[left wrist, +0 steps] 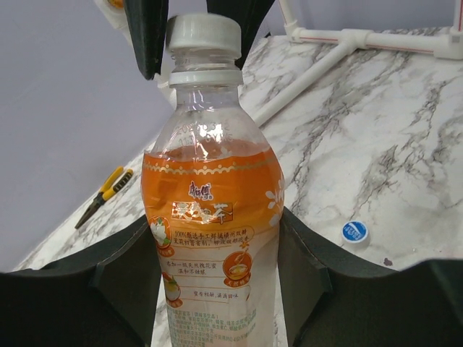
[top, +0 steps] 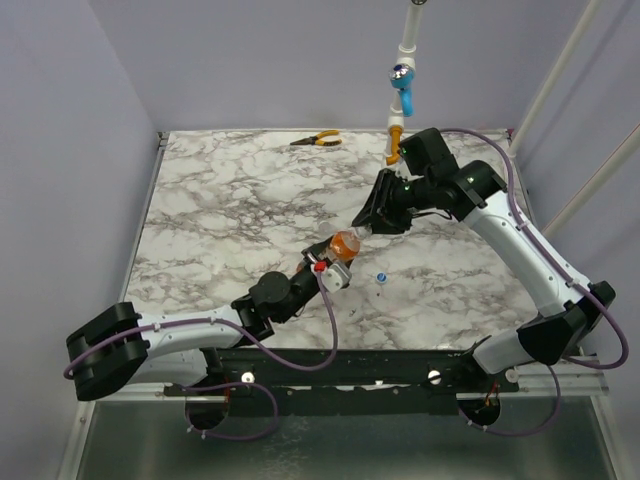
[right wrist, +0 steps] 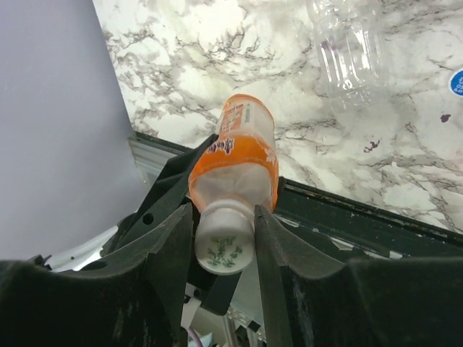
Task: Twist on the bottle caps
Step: Screw the bottle cap onto the plastic bottle.
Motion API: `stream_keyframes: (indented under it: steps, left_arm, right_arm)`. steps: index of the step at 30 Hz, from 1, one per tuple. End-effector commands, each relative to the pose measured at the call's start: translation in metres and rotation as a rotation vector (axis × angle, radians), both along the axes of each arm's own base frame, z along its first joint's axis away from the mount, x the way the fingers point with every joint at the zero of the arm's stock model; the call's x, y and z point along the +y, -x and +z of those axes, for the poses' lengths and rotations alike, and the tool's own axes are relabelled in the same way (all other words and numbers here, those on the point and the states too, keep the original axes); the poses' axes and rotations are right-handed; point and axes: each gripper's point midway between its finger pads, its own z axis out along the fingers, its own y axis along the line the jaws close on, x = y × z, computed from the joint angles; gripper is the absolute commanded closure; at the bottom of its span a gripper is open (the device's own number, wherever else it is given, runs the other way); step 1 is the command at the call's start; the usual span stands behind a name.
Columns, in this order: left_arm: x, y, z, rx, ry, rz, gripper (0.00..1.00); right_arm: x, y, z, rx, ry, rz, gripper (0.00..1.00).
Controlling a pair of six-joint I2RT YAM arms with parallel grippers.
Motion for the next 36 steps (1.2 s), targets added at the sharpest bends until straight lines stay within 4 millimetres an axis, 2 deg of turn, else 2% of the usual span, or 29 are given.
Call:
stream_keyframes:
  steps: [1, 14, 25, 28, 34, 36]
  left_arm:
    - [-0.025, 0.021, 0.041, -0.066, 0.120, -0.139, 0.63]
    - [-0.028, 0.021, 0.032, -0.044, 0.123, -0.141, 0.63]
    - [-0.020, 0.028, 0.036, -0.031, 0.181, -0.158, 0.64]
    - [-0.017, 0.027, 0.036, -0.021, 0.198, -0.150, 0.64]
    - [-0.011, 0.028, 0.035, 0.010, 0.240, -0.139, 0.64]
    - [-0.010, 0.026, 0.036, 0.020, 0.263, -0.132, 0.64]
  right_arm:
    - [0.005, -0.011, 0.006, -0.061, 0.012, -0.007, 0.56]
    - [0.000, -0.013, 0.015, -0.084, 0.025, -0.027, 0.51]
    - [-0.006, -0.025, 0.023, -0.147, 0.051, -0.064, 0.32]
    - [-0.007, -0.031, 0.034, -0.210, 0.038, -0.069, 0.25]
    - [-0.012, -0.040, 0.071, -0.430, -0.015, -0.062, 0.01]
    - [-0.014, -0.043, 0.083, -0.514, -0.023, -0.049, 0.00]
